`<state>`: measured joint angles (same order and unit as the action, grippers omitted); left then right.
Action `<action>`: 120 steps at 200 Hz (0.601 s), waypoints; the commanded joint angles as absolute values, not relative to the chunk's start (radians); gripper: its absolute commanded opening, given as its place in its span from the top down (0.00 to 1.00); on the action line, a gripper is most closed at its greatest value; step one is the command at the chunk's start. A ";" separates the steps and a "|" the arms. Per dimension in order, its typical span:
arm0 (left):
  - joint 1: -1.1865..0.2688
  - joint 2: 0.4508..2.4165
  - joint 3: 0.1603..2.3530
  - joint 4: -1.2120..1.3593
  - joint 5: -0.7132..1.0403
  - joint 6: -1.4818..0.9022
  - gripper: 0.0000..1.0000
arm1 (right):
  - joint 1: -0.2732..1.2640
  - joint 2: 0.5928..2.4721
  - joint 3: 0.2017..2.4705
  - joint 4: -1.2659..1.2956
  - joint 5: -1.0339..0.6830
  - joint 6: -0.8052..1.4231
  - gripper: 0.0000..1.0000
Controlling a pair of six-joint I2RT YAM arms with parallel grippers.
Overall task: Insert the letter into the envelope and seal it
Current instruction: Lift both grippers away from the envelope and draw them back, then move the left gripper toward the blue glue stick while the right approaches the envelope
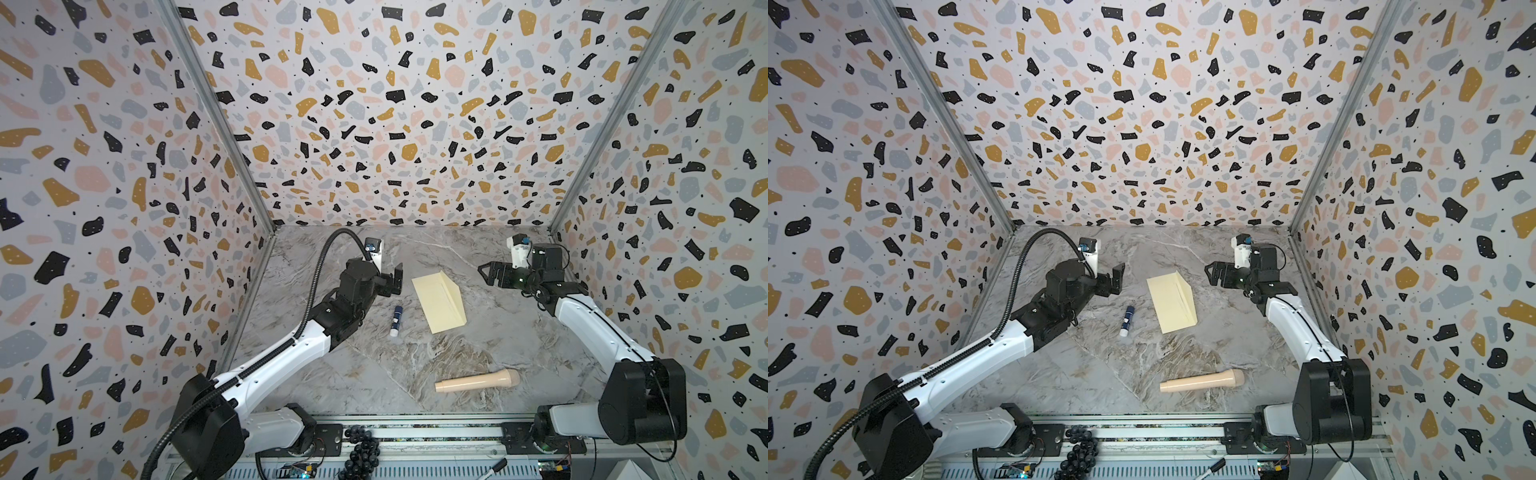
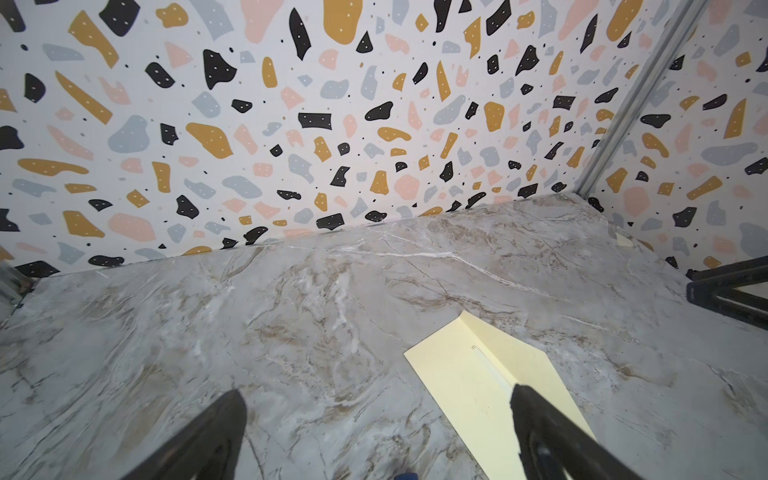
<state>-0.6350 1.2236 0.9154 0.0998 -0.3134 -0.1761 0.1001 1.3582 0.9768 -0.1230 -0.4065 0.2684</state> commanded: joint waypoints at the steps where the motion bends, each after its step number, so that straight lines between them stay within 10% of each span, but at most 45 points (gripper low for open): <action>1: -0.617 1.199 0.908 0.086 -0.334 -0.178 0.00 | 0.103 1.325 0.964 -0.079 -0.441 0.279 0.01; 120: -0.584 1.309 0.960 -0.214 -0.113 -0.267 0.04 | 0.174 1.431 1.051 -0.126 -0.423 0.241 0.01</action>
